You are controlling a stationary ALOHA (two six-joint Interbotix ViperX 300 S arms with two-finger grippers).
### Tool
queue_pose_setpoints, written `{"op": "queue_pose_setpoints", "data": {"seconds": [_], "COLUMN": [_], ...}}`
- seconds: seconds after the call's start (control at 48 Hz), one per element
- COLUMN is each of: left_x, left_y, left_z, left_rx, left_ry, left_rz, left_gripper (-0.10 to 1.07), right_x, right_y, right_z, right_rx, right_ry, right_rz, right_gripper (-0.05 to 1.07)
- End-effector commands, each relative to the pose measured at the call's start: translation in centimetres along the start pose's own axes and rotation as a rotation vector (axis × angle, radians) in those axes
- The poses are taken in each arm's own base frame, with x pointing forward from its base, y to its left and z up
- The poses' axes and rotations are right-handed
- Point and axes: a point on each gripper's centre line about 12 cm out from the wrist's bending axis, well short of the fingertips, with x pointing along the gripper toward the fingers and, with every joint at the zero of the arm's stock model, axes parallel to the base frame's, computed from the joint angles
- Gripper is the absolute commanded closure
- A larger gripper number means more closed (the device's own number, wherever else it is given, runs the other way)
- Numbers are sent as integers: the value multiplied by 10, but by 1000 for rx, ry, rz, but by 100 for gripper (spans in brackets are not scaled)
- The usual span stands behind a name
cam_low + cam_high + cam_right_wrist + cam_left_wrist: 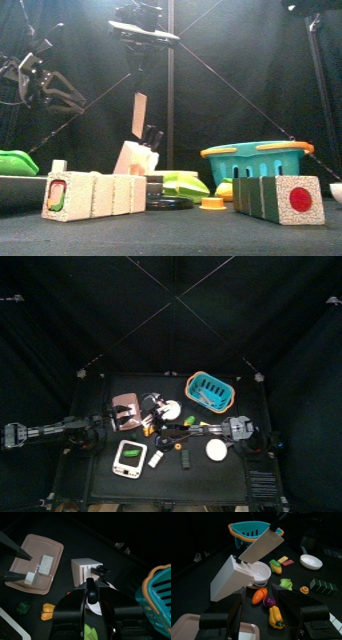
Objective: Grab cleaver with other hand
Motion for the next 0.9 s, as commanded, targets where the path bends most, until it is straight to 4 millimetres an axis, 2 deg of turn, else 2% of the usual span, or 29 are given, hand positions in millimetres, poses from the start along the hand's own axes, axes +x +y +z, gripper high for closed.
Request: {"op": "queue_pose_setpoints", "data": {"seconds": [0.0, 0.25, 0.396, 0.542, 0.729, 0.875], "left_x": [1, 1, 1, 1, 1, 1], "left_y": [0, 0, 0, 0, 0, -1], "left_z": [5, 4, 4, 4, 3, 3], "left_rx": [1, 1, -1, 1, 1, 3], "left_ry": [-14, -13, -11, -11, -8, -7], "left_rz": [2, 2, 2, 2, 2, -2], "left_gripper": [14, 14, 14, 14, 14, 14], "right_x": [-37, -93, -121, -136, -156, -157], "right_y": [-28, -55, -67, -78, -104, -119], "right_z": [27, 22, 11, -6, -27, -48], "right_rx": [58, 61, 55, 42, 91, 109], "right_ry": [-57, -127, -176, -199, -245, -291], "right_rz": [41, 89, 132, 149, 208, 280], "right_gripper": [46, 46, 46, 46, 46, 46]}}
